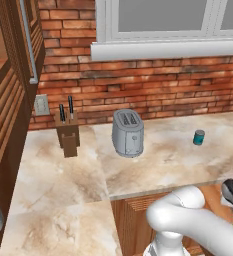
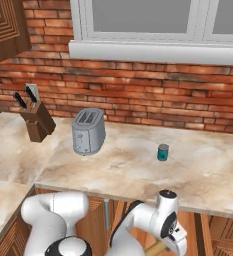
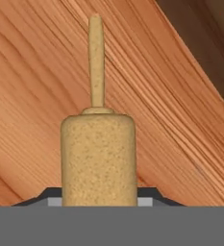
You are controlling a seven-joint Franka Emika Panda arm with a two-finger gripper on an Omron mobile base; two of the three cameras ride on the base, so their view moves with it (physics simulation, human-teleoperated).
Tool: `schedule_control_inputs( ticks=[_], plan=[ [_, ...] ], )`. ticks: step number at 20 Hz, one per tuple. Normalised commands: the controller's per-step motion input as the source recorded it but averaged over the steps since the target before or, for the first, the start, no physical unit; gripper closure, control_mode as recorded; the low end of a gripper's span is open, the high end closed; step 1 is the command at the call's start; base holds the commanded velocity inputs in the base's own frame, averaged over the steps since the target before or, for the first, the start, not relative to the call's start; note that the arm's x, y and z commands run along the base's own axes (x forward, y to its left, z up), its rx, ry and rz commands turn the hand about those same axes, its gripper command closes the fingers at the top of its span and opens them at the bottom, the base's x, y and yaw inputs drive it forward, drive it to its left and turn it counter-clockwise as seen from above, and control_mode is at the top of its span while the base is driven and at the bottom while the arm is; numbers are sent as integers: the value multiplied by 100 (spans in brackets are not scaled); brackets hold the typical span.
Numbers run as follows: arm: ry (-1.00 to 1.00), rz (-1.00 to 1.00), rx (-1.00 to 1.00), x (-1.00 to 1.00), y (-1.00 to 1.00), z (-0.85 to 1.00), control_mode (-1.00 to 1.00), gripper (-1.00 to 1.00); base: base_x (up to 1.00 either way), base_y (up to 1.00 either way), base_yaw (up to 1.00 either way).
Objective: Pick the rolling pin from the drawer and place it on the counter.
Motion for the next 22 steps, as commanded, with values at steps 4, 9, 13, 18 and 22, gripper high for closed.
schedule_control_inputs(
  ticks=[4,9,13,18,22],
  plan=[
    [2,-24,16,-34,-61,100,-100,100,0,0,0],
    [-13,-30,19,-4,-26,100,-100,100,0,0,0],
    [-20,-27,15,36,0,100,-100,100,0,0,0],
    [-19,-25,5,59,27,100,-100,100,0,0,0],
    [-11,-29,-8,62,88,65,-100,100,0,0,0]
  ],
)
